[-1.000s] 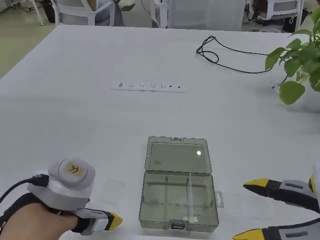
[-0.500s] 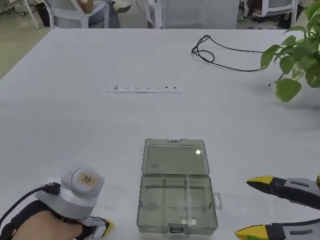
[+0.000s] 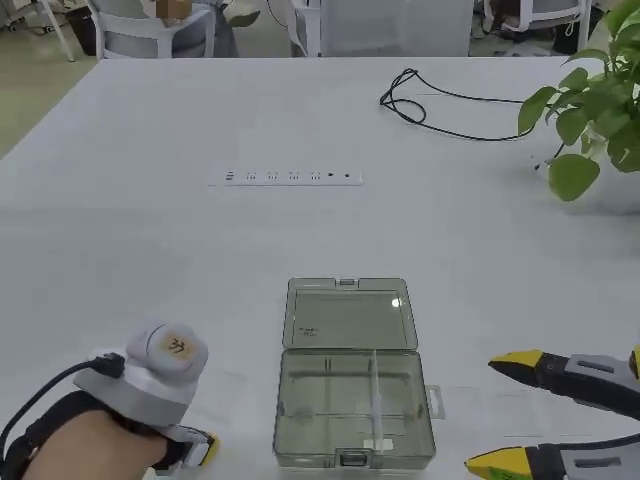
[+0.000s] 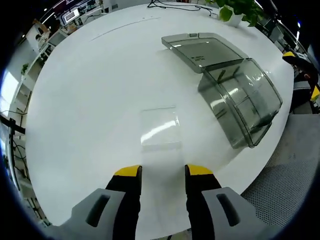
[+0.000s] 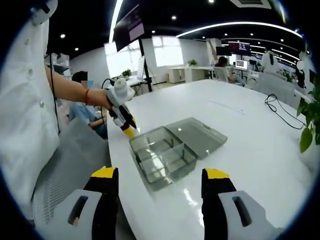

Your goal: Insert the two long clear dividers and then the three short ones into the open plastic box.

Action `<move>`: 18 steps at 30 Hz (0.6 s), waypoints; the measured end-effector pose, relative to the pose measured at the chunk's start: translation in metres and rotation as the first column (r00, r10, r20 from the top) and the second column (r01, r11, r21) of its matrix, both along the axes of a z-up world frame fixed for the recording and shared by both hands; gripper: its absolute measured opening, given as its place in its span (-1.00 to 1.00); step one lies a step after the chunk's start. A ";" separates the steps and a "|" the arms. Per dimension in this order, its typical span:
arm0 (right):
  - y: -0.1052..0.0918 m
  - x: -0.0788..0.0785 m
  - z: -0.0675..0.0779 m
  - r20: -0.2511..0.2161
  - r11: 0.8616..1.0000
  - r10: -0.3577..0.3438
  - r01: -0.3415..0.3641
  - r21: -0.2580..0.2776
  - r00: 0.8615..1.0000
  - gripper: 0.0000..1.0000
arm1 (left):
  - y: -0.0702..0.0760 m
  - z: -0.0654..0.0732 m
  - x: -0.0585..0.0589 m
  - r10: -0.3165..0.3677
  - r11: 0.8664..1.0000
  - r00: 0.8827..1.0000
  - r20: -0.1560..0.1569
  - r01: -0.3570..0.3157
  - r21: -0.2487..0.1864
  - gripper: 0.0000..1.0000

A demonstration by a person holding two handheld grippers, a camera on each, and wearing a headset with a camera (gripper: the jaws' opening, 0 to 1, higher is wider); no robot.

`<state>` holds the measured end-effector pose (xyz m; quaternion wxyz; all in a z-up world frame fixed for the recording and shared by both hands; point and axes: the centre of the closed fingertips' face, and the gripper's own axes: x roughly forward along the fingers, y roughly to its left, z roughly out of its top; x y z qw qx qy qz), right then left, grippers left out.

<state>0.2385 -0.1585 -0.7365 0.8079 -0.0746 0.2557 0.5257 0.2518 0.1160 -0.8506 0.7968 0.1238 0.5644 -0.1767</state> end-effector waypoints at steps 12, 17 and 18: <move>0.002 -0.002 0.000 -0.001 1.000 -0.007 0.007 0.010 1.000 0.36 | 0.001 -0.001 -0.002 -0.027 1.000 0.999 -0.027 0.027 0.002 -0.37; 0.004 -0.003 -0.003 0.002 1.000 -0.004 0.004 -0.001 1.000 0.36 | 0.001 0.000 -0.002 -0.022 0.999 0.999 -0.032 0.021 -0.024 -0.38; 0.004 -0.003 -0.003 0.003 1.000 -0.005 0.005 -0.001 1.000 0.36 | 0.000 -0.001 -0.002 -0.025 0.999 0.999 -0.032 0.024 -0.025 -0.39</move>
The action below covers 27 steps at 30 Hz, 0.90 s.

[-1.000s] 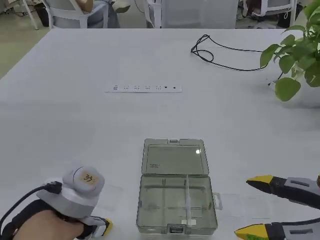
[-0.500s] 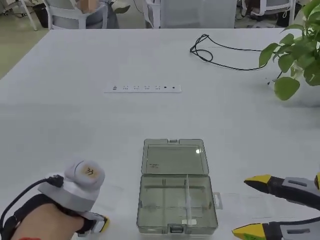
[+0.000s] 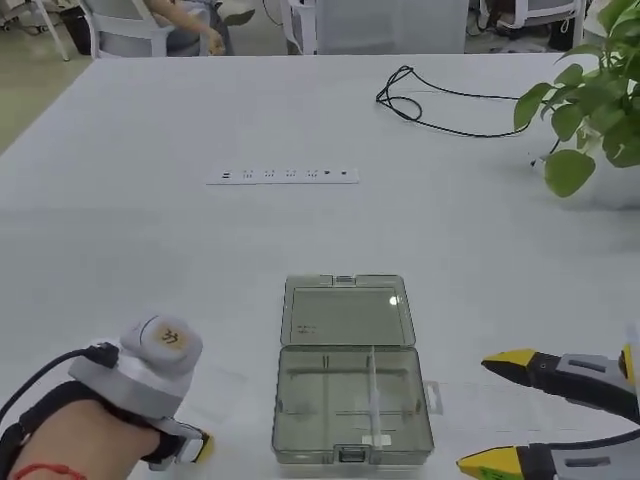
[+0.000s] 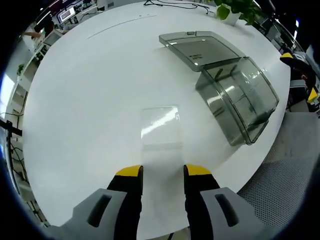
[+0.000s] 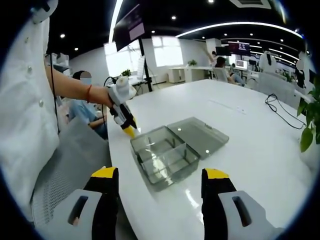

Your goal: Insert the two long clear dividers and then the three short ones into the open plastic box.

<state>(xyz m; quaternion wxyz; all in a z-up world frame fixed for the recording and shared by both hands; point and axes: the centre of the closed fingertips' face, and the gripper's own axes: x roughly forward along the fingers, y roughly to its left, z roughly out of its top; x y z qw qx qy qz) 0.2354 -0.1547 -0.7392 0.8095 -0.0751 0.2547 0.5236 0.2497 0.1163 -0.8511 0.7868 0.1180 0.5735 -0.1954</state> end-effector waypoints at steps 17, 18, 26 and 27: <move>0.005 -0.003 0.005 -0.002 1.000 -0.008 0.008 -0.006 1.000 0.36 | -0.003 0.002 -0.001 0.002 0.999 1.000 0.005 -0.001 -0.052 -0.40; 0.005 -0.003 0.006 -0.002 1.000 -0.008 0.008 -0.005 1.000 0.36 | -0.003 0.002 -0.001 0.000 0.999 1.000 0.009 0.000 -0.053 -0.40; 0.014 -0.006 0.016 0.002 1.000 -0.014 0.014 -0.007 1.000 0.36 | -0.005 0.005 -0.004 0.018 0.994 0.999 0.027 -0.015 -0.106 -0.40; 0.016 -0.006 0.017 0.004 1.000 -0.016 0.016 -0.007 1.000 0.36 | -0.005 0.006 -0.005 0.021 0.994 0.999 0.030 -0.018 -0.112 -0.40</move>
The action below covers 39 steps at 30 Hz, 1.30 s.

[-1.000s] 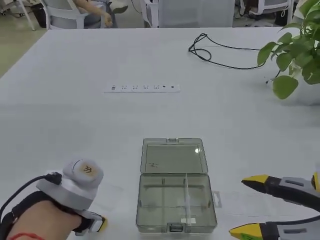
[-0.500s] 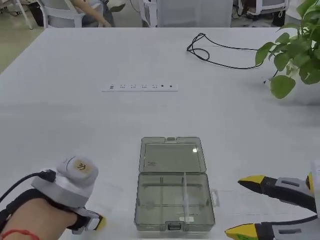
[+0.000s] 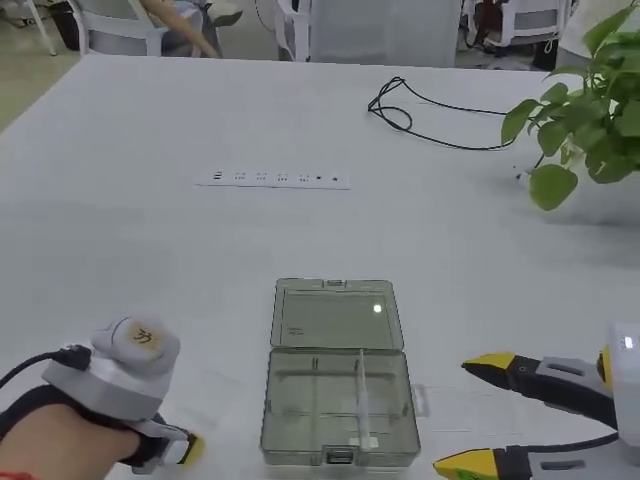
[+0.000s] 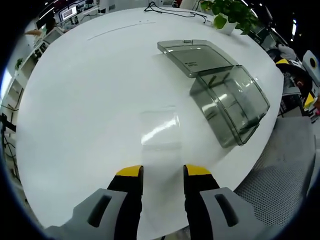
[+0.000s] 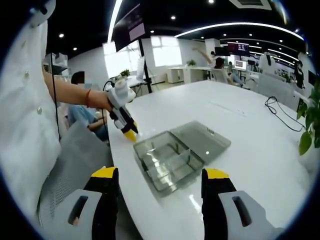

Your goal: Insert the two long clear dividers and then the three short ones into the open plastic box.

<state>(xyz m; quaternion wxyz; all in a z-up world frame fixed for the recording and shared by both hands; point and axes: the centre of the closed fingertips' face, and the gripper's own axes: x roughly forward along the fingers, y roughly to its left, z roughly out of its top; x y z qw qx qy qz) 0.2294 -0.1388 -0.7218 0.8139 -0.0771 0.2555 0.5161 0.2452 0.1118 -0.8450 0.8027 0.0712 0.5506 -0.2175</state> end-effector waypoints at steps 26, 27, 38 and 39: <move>0.043 0.013 0.047 0.004 0.994 -0.092 0.091 0.064 0.996 0.23 | -0.035 0.081 0.021 0.074 0.936 0.980 0.186 -0.004 -0.353 -0.40; 0.045 0.015 0.050 -0.001 0.992 -0.101 0.101 0.074 0.995 0.22 | -0.038 0.084 0.021 0.077 0.930 0.979 0.188 -0.003 -0.367 -0.40; 0.071 0.022 0.063 -0.074 0.976 -0.162 0.171 0.135 0.984 -0.09 | -0.079 0.119 0.019 0.083 0.860 0.971 0.224 0.044 -0.509 -0.40; 0.074 0.022 0.063 -0.078 0.975 -0.164 0.173 0.138 0.983 -0.12 | -0.082 0.121 0.018 0.081 0.855 0.970 0.227 0.049 -0.516 -0.40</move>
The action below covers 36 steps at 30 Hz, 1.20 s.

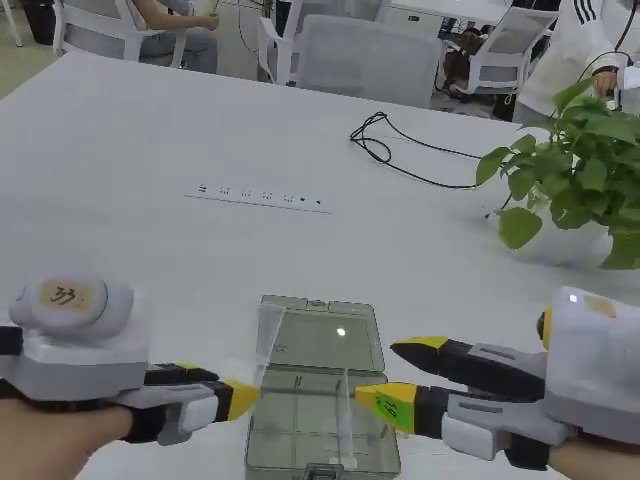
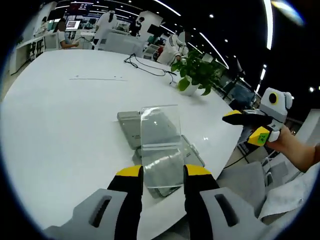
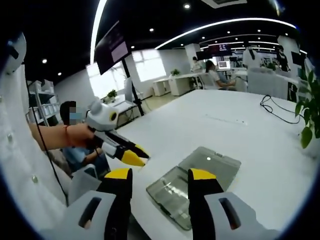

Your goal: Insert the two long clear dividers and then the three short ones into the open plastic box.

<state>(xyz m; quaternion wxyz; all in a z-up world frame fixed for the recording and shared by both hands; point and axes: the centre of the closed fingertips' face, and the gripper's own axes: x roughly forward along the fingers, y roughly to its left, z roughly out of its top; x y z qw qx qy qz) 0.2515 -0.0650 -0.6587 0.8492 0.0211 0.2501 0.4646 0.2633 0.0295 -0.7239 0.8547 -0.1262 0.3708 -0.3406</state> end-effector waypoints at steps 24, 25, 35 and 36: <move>0.030 0.009 -0.016 -0.183 0.989 -0.116 0.131 0.074 0.976 -0.69 | -0.049 0.027 -0.014 -0.105 0.992 0.991 0.085 0.110 -0.058 -0.40; 0.030 0.010 -0.016 -0.187 0.988 -0.120 0.136 0.078 0.975 -0.70 | -0.050 0.027 -0.014 -0.107 0.992 0.990 0.087 0.112 -0.057 -0.40; 0.032 0.012 -0.020 -0.237 0.981 -0.157 0.180 0.076 0.959 -0.86 | -0.051 0.024 -0.012 -0.102 0.993 0.990 0.098 0.108 -0.054 -0.36; 0.034 0.011 -0.019 -0.257 0.978 -0.159 0.188 0.090 0.953 -0.87 | -0.052 0.024 -0.012 -0.102 0.993 0.990 0.098 0.107 -0.055 -0.35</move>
